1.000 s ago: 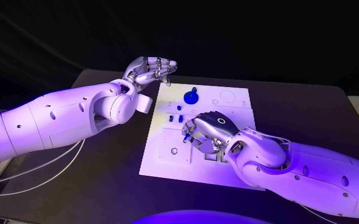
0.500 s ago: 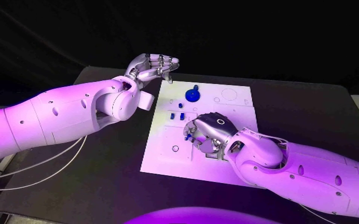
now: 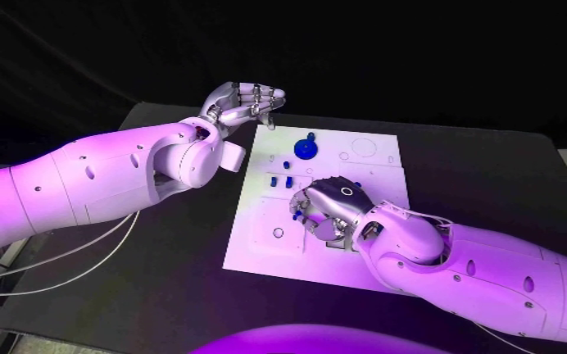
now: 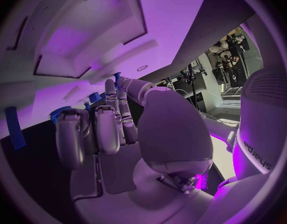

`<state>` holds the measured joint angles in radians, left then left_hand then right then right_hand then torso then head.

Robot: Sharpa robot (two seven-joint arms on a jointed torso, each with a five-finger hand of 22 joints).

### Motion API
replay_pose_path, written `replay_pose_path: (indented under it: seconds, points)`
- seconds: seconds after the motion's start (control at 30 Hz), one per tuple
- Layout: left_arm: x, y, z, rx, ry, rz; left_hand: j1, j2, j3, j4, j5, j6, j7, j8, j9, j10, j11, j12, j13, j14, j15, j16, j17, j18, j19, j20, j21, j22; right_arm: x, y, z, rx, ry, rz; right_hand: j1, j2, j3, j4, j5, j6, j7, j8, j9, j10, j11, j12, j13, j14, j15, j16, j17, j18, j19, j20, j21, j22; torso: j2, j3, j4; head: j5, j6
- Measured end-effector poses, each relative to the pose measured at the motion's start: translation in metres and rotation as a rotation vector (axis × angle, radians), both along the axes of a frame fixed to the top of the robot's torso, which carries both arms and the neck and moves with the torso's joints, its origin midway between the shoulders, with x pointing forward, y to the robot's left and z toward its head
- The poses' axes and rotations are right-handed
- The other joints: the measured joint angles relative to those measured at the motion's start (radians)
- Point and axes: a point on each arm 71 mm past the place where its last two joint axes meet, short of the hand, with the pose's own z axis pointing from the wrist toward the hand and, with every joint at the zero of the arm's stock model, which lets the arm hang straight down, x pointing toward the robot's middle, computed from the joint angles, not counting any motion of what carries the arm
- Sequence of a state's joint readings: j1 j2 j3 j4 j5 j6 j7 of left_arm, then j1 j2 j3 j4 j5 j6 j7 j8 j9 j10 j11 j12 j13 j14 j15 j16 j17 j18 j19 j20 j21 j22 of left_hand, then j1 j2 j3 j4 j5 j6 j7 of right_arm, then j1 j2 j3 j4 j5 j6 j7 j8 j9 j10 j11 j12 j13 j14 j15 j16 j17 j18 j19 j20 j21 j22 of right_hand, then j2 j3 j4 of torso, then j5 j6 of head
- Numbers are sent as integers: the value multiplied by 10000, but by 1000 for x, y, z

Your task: Assemble the parts on the task board

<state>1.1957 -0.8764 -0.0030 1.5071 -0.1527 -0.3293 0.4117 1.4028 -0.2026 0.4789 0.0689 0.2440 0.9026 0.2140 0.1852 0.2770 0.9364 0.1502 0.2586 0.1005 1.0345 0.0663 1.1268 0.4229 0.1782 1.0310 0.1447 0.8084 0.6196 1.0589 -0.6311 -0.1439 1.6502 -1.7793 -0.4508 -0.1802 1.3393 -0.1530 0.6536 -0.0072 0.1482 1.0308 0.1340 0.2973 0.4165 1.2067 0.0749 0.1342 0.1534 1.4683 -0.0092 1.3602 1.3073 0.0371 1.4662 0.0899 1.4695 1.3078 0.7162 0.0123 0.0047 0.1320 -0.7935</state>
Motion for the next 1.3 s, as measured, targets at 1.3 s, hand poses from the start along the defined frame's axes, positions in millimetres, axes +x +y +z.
replay_pose_path:
  seconds: [1.3]
  points:
    - [0, 1, 1, 28, 48, 4, 0, 0, 0, 0, 0, 1, 0, 0, 1, 1, 0, 48, -9, 0, -1, 0, -13, 0, 0, 0, -42, -13, -2, -1, -2, -226, -160, -86, -802, -798, -483, 355, -146, -1250, 458, -988, -411, -1567, 421, -617, -164, -36, 290, -701, -521, 167, -128, 343, -1900, -5, -12, -2, 0, -58, 6]
